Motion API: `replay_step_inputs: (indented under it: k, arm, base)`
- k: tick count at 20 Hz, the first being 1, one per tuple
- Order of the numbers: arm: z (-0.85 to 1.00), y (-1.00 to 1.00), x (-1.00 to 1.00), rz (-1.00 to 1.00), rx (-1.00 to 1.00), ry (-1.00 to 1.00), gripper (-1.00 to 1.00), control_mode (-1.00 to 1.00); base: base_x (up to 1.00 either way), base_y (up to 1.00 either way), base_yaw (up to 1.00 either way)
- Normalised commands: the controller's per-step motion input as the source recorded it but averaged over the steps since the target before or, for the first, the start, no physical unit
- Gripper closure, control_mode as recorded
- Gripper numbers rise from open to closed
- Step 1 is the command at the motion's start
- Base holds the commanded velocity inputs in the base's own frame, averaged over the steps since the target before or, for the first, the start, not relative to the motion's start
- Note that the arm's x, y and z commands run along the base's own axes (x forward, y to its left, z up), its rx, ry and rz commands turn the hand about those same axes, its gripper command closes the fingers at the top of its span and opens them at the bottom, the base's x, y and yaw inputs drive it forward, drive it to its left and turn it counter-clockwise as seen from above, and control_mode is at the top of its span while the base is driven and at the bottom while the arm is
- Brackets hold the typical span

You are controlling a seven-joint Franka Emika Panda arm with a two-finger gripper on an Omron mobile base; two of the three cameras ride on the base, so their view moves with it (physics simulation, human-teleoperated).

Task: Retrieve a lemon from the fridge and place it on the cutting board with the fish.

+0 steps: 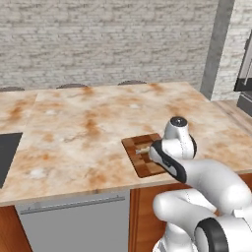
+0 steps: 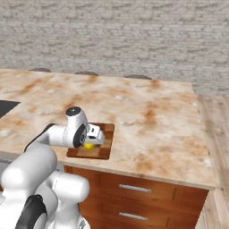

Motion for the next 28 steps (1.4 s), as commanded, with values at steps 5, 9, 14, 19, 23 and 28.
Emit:
replay_step_inputs:
  k: [5,9,14,19,23,28]
  arm:
    - [-0.11,0.00,0.22,0.00,0.00,-0.03,1.00,-1.00]
    - [-0.07,0.00,0.32,0.00,0.00,-0.01,1.00,-1.00]
    - [-0.05,0.00,0.28,0.00,0.00,0.00,1.00,-1.00]
    - [-0.11,0.00,0.23,0.00,0.00,0.00,1.00,-1.00]
    - [-0.17,0.00,0.17,0.00,0.00,0.00,1.00,-1.00]
    - [-0.09,0.00,0.03,0.00,0.00,0.00,1.00,-1.00]
  base:
    - [0.00,0.00,0.00]
    - [0.00,0.00,0.00]
    - [0.00,0.00,0.00]
    - [0.00,0.00,0.00]
    - [0.00,0.00,0.00]
    - [0.00,0.00,0.00]
